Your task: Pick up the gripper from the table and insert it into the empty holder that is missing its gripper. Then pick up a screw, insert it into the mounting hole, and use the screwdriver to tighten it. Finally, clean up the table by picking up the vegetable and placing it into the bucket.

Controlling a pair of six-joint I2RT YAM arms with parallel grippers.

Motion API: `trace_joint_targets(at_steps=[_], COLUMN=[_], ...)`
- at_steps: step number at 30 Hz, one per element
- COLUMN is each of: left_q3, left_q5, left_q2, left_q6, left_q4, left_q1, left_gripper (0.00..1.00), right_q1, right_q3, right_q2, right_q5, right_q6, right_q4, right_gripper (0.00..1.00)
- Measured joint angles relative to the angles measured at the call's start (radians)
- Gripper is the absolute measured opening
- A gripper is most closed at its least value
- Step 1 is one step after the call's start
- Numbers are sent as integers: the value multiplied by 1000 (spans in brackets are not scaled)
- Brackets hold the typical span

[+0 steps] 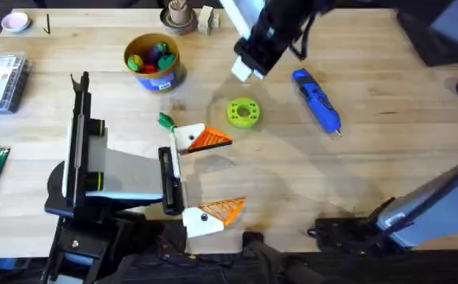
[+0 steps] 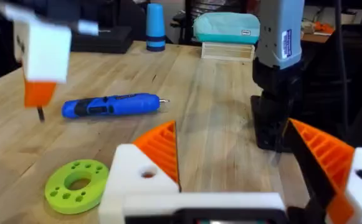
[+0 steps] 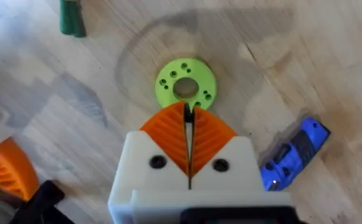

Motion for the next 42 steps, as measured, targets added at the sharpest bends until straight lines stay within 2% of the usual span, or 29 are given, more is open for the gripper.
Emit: trace_joint_targets(at_steps=[4, 8, 13, 20, 31, 42], left_q3=[0, 0, 0, 0, 0, 0], left_q5=[0, 0, 0, 0, 0, 0], left_q2=[0, 0, 0, 0, 0, 0], left_q6=[0, 0, 0, 0, 0, 0], left_q4=[0, 0, 0, 0, 0, 0], left_q1=[0, 0, 0, 0, 0, 0], left_gripper=[993, 993, 993, 993, 993, 993], right_q1=[9, 56, 136, 217, 327, 353], right_q3=[182, 304, 386, 485, 496, 496], right_q2=[-1, -15, -22, -13, 56, 115], right_q5=[-6, -7, -8, -11, -121, -165], right_q6=[0, 5, 29, 68, 45, -17], right_q4=[-138, -185, -233, -405, -455, -459], right_gripper=[6, 6, 6, 6, 6, 6])
